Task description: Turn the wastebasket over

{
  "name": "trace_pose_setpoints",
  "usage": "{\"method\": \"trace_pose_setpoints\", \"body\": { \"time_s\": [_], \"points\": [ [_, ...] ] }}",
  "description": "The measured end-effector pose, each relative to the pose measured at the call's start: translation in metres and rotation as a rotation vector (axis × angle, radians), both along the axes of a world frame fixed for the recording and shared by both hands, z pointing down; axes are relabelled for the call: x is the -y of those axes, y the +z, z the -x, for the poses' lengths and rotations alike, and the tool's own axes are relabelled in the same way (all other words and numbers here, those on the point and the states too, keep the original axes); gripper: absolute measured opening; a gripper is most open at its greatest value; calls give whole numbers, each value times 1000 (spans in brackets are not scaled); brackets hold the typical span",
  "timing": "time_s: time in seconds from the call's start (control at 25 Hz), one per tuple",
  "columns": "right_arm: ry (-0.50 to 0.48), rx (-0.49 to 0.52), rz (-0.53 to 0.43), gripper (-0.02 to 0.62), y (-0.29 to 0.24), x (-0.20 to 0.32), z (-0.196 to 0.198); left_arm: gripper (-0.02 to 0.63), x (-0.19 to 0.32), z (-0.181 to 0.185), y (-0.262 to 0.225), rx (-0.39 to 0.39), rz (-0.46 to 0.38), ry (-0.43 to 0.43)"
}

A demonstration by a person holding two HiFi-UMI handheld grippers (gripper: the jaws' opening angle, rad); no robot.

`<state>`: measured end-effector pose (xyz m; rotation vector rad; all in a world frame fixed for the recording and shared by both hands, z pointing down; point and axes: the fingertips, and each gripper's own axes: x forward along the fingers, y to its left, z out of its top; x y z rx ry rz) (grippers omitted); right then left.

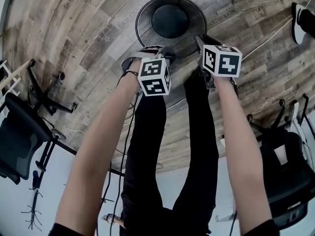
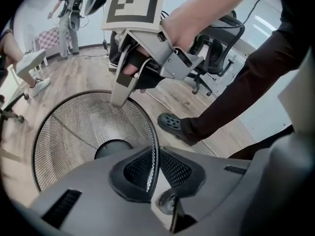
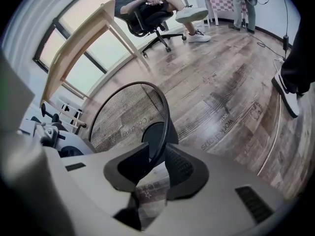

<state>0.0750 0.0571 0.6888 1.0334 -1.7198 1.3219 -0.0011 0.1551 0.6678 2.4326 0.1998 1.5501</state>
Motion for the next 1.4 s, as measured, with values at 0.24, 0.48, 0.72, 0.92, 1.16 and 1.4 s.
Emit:
{"method": "trace_pose_setpoints", "body": {
  "time_s": [0.24, 0.48, 0.72, 0.92, 1.16, 1.4],
  "points": [
    [-28, -4, 14, 124, 5, -13, 7, 54, -10, 8, 8, 13, -15, -5],
    [-29, 11, 8, 127, 7, -16, 7, 58, -13, 6, 10, 24, -29, -27],
    [-36, -14, 0, 156, -5, -12, -2, 84, -6, 10, 3, 24, -27, -84],
    [-48, -16, -20, 156, -35, -16, -13, 84, 0, 10, -30, 8, -47, -110],
    [-80, -18, -50, 150, -105, -19, -17, 84, 10, 15, -99, -16, -65, -190],
    [-103, -1, -172, 124, -195, 4, -10, 78, 32, 18, -184, -67, -75, -335]
  ]
}}
